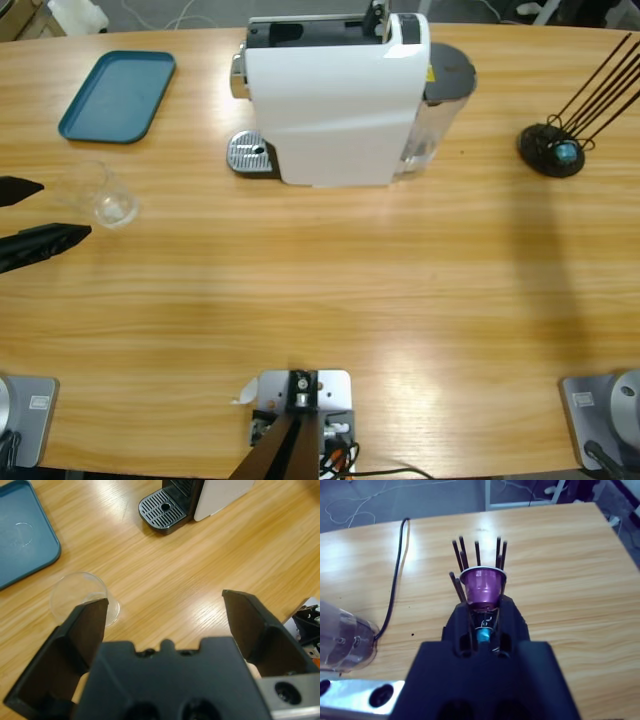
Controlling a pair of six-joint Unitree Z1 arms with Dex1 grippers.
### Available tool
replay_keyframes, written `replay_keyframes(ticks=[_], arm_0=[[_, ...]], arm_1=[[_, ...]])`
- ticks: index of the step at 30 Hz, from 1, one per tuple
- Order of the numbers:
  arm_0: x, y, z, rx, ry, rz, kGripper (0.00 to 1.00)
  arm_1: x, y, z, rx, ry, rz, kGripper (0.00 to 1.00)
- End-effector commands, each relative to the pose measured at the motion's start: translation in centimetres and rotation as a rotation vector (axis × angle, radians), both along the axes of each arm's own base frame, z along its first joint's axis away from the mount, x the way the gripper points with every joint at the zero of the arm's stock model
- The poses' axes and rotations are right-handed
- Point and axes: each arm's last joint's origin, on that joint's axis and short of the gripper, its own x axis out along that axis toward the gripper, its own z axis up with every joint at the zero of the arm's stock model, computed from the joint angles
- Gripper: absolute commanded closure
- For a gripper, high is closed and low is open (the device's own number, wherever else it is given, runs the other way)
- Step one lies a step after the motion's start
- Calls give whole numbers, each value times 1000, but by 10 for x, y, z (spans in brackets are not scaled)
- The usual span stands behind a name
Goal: Pour coffee
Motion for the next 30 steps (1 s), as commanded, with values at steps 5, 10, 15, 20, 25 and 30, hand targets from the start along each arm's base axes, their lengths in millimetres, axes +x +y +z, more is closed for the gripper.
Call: replay_keyframes(ticks=[5,10,15,20,25,30], arm_0=[[-9,9,-10,-8,0,14,9],[-9,9,-11,-5,4,14,9],[-8,9,-12,-4,5,14,9],[-10,9,-8,-19,-6,8,9],[-14,12,-1,-43,-19,-5,9],[-15,13,0,-35,-14,-8,9]], arm_1=[[-35,4,62,-17,-122,34,1000],[-55,6,83,-45,-135,70,1000],[-58,32,89,-54,-160,376,1000],[-42,78,82,-87,-145,847,1000],[-21,129,90,-150,-138,1128,1000],[-8,185,103,-284,-83,1339,1000]])
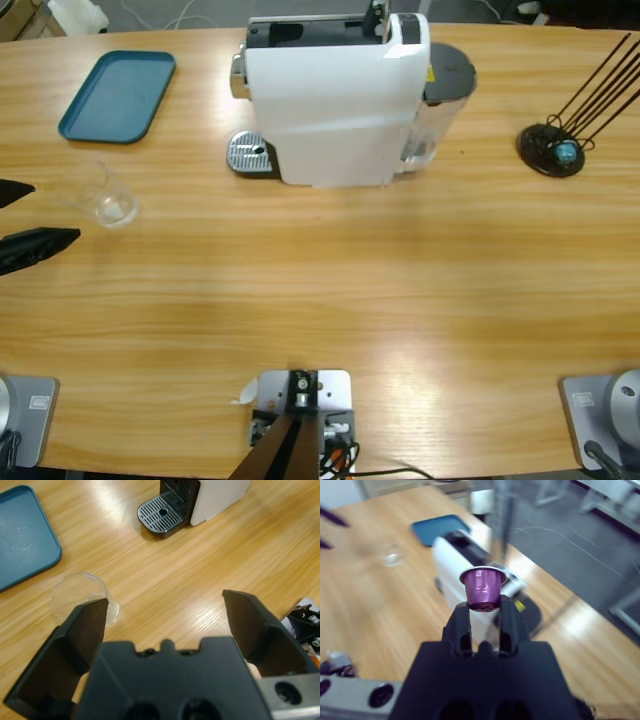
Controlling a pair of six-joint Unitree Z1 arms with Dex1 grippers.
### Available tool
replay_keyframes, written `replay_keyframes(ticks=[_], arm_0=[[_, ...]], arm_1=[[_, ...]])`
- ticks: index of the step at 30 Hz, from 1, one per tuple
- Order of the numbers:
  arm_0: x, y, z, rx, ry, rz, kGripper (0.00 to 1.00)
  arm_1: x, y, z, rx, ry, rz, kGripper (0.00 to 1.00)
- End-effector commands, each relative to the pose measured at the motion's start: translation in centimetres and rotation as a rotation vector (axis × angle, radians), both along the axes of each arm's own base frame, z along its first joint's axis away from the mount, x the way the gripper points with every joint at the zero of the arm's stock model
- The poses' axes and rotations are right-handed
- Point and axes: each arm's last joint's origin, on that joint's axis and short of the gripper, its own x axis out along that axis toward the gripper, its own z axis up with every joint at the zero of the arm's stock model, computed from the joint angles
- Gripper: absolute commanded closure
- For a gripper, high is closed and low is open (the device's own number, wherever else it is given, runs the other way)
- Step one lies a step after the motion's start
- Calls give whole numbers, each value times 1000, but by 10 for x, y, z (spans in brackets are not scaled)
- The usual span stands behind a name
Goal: Pour coffee
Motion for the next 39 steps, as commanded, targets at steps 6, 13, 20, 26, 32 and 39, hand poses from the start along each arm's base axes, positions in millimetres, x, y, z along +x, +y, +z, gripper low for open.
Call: replay_keyframes(ticks=[6,13,20,26,32,39], arm_0=[[-3,3,-1,10,27,-7,9],[-3,2,-3,12,40,-16,9],[-8,6,-4,-3,24,-14,9],[-7,6,-6,3,32,-16,9],[-7,5,-7,8,37,-16,9],[-7,5,-8,6,35,-16,9]], arm_1=[[39,118,9,-322,-5,391,1000],[73,161,-5,-364,-11,438,1000],[115,180,-19,-427,-42,337,1000],[138,170,-23,-465,-61,249,1000],[146,167,-27,-476,-60,219,1000],[151,171,-42,-491,-32,237,1000]])
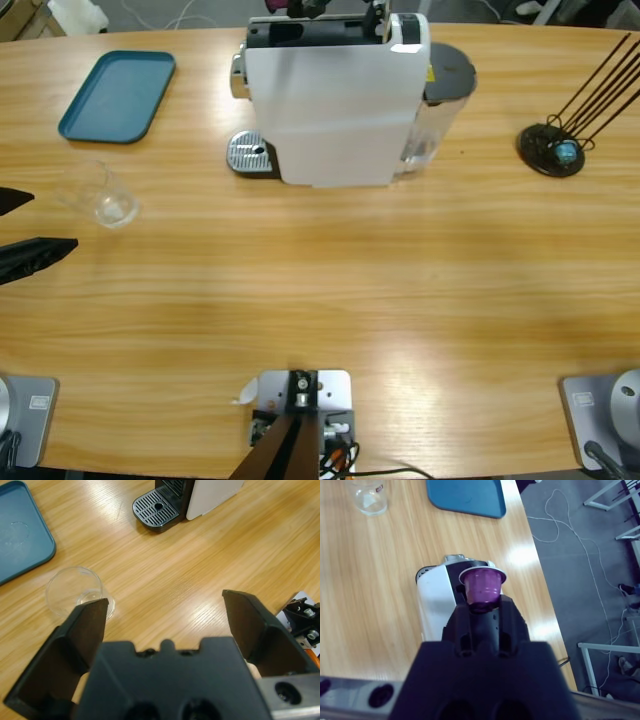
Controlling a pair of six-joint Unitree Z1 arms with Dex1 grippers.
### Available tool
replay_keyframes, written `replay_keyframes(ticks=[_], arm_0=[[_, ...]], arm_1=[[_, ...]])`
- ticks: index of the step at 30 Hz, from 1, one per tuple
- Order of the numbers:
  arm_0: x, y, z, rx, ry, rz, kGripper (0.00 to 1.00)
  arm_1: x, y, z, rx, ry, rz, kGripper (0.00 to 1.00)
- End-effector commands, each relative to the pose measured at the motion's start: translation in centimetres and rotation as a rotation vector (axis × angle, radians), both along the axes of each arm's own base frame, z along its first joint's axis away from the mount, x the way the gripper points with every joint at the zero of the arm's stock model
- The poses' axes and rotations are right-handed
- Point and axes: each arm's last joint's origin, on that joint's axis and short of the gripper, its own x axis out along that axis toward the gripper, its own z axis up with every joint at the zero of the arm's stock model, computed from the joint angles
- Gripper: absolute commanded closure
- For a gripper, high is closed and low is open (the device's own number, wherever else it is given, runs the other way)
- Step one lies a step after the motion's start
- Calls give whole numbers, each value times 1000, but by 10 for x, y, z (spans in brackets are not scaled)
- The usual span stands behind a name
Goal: Pour coffee
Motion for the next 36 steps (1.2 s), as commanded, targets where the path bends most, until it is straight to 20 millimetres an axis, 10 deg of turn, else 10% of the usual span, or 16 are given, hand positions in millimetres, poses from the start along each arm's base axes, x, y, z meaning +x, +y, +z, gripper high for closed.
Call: replay_keyframes(ticks=[1,23,28,36], arm_0=[[-4,4,-7,3,16,-2,9],[-5,4,-8,1,14,-1,13],[-5,4,-8,1,14,-1,13],[-5,5,-8,2,14,-1,13]], arm_1=[[19,12,-34,-60,40,-5,1000],[16,8,-59,-88,87,18,1000],[18,7,-58,-96,71,-16,714],[17,4,-58,-115,53,-48,625]])
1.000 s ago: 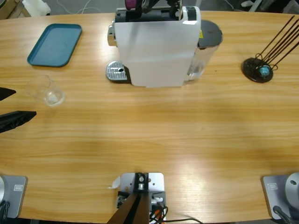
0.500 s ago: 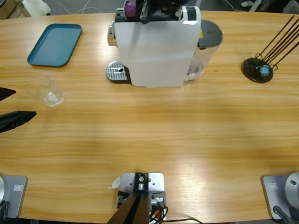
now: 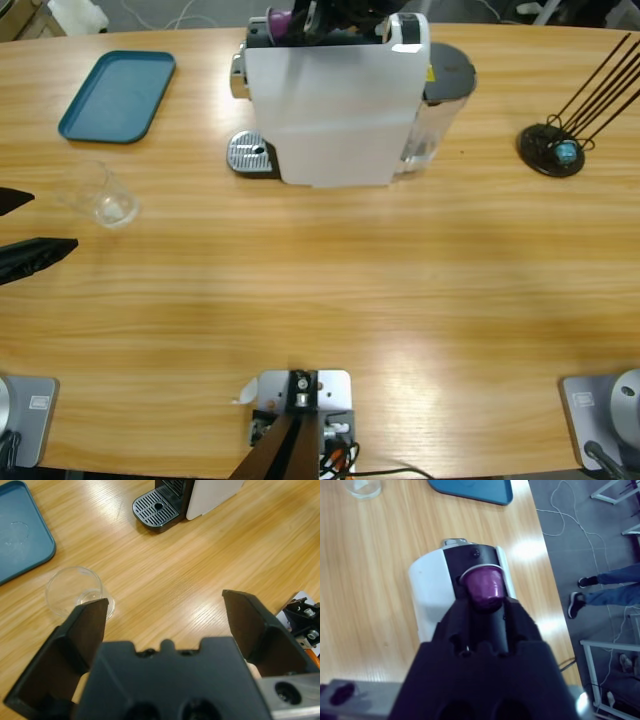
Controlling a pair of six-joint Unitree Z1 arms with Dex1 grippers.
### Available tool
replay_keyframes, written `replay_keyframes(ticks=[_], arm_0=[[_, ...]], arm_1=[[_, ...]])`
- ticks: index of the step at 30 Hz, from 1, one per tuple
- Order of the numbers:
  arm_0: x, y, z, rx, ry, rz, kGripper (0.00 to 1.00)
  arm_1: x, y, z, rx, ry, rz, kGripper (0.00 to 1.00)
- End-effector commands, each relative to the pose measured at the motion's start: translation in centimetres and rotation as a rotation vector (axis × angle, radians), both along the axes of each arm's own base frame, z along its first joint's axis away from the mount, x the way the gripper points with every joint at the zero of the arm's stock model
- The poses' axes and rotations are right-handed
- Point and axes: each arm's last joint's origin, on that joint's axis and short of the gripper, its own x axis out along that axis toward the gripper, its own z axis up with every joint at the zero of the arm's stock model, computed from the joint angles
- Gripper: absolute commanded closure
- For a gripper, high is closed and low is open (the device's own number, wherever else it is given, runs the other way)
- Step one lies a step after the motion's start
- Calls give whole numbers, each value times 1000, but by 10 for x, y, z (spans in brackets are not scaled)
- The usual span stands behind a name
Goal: Pour coffee
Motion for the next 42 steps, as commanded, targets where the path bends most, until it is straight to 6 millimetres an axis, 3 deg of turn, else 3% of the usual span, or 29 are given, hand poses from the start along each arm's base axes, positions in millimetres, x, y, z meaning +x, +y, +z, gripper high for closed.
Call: replay_keyframes(ticks=[1,4,7,8,9,12,15,20,25,31,34,37,42], arm_0=[[-5,5,-8,2,14,0,13],[-5,5,-8,2,13,1,13],[-5,5,-9,5,13,3,13],[-5,5,-9,5,14,5,13],[-5,5,-9,5,13,5,13],[-4,4,-9,7,14,4,13],[-4,4,-9,7,15,3,13],[-5,4,-9,2,15,2,13],[-5,5,-8,0,14,1,18],[-8,7,-10,-5,13,1,23],[-7,6,-10,-5,14,0,23],[-8,7,-10,-7,12,0,23],[-10,9,-5,-22,-9,0,23]], arm_1=[[6,-2,-30,-79,40,-42,624],[1,-5,-20,-49,21,-42,626],[-34,8,10,81,56,-3,650],[-48,12,17,130,108,-8,723],[-60,15,21,168,163,-25,874],[-92,9,20,208,237,-77,988],[-116,-18,7,269,254,-192,1000],[-134,-74,6,435,234,-587,1000],[-122,-91,23,566,114,-841,1000],[-53,-84,59,767,46,-1008,1000],[-25,-63,53,756,74,-1007,1000],[-9,-46,29,698,102,-1019,1000],[-18,-26,28,708,129,-971,1000]])
